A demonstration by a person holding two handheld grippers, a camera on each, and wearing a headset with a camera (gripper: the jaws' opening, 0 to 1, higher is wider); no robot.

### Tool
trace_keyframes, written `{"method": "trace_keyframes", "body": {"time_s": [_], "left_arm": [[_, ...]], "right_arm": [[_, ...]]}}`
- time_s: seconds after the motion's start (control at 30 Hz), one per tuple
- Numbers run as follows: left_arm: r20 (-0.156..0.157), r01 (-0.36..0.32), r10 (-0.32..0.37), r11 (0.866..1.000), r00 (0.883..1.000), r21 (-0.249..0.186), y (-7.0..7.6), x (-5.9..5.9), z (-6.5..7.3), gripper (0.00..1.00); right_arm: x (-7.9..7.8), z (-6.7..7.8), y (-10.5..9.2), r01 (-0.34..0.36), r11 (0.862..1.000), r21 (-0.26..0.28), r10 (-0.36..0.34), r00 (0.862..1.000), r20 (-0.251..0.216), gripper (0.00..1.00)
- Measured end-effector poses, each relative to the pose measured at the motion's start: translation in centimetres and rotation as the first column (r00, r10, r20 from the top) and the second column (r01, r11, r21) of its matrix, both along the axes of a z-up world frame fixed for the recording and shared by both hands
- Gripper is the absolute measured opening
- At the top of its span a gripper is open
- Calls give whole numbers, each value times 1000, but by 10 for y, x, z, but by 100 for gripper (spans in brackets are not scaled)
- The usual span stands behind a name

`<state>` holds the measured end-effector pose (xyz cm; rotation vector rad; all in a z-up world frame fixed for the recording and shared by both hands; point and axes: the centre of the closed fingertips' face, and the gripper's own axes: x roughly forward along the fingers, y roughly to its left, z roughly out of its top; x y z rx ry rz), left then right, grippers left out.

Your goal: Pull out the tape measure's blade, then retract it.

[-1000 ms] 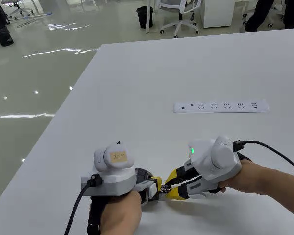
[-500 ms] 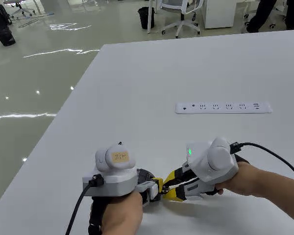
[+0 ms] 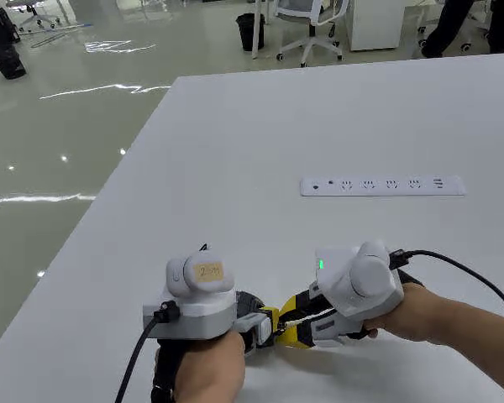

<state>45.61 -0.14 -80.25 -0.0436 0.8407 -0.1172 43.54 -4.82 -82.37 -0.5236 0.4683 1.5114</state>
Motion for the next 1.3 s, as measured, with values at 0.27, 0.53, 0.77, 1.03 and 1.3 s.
{"method": "trace_keyframes", "body": {"time_s": [0.27, 0.53, 0.77, 1.03, 1.3], "left_arm": [[4, 10, -10, 1000, 1000, 19, -1, -1, -1, 60], [6, 4, -4, 1000, 1000, 12, -1, 0, 0, 61], [15, 4, -4, 1000, 1000, -6, -1, 0, 0, 62], [-2, 26, -26, 1000, 1000, 8, 0, 1, 1, 64], [3, 27, -27, 1000, 1000, -9, 7, -6, 5, 69]], "right_arm": [[-1, -3, 0, 0, 1000, -2, 0, 1000, 6, 15], [0, -3, 0, -5, 1000, -17, 5, 1000, 7, 15], [0, -2, 0, -4, 999, -32, 4, 1000, 2, 16], [0, -2, 0, -8, 999, -47, 9, 1000, 8, 16], [3, 5, -3, 20, 999, -44, -20, 1000, 13, 24]]}}
